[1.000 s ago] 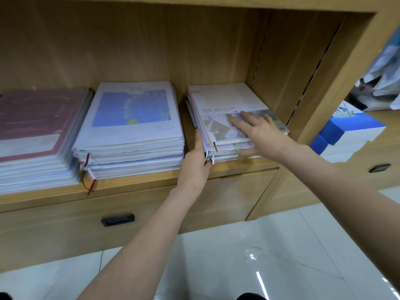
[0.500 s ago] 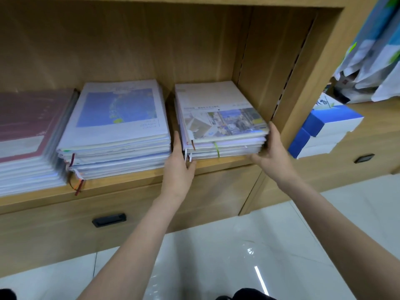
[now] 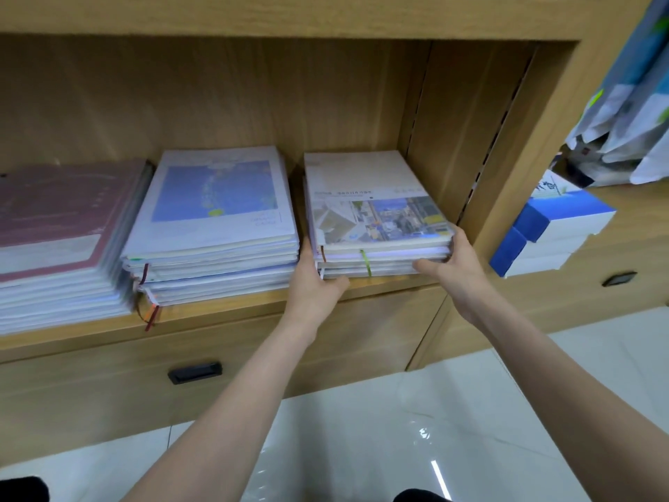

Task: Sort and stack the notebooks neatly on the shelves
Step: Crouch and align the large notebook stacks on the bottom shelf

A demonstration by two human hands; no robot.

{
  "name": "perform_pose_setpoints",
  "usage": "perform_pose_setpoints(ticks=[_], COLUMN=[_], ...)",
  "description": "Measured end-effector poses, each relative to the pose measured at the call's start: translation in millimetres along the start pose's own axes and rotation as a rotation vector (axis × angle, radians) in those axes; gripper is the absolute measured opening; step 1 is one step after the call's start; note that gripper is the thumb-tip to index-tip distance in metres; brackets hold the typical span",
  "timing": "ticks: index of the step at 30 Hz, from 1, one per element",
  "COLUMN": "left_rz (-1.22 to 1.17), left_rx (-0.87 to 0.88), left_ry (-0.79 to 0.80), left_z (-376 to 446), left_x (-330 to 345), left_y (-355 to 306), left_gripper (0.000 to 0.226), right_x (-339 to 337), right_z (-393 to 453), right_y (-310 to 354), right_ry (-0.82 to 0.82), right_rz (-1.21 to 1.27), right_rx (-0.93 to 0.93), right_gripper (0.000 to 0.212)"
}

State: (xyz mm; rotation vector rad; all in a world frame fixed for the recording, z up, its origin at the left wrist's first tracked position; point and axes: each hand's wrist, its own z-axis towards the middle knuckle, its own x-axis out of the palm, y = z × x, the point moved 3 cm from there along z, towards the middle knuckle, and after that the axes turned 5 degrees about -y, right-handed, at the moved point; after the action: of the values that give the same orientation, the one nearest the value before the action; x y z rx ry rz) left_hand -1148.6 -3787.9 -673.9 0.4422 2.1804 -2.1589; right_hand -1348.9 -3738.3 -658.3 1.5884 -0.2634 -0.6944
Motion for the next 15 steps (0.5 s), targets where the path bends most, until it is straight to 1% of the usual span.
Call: perform_pose_setpoints(ticks=[4,7,9,12,15], left_rz=[0.014,-0.011,-0.041,-0.051,-0.091], left_rx=[0.063,0.087,0.115,0.152,0.171], left_ry=[0.016,0.034,0.050,0.017,0.032], left_z=[-18.7,-32.1,-37.9,-36.6,-30.9], left_x=[1.1,-1.1,-6.0,-16.1,-20.4], left_y=[2.2,3.6,1.5,-2.2,-1.5], left_gripper=[0.085,0.085,0.080,0.074,0.066], right_x=[-7.8,-15.6,-20.7,-26.5,-31.0], right_z=[-16.1,-29.0,-34.5,-38.2,-36.3], right_y=[0.6,0.0,1.5,8.3,10.4], right_ry=[0.012,0.017,0.042,0.072,0.112], right_rz=[0.069,0.055,0.065,0.105,0.044], right_rx=[0.011,-0.010,-0.005,-0.002,-0.036], right_gripper=[0.074,0.076,0.081,0.086,0.079])
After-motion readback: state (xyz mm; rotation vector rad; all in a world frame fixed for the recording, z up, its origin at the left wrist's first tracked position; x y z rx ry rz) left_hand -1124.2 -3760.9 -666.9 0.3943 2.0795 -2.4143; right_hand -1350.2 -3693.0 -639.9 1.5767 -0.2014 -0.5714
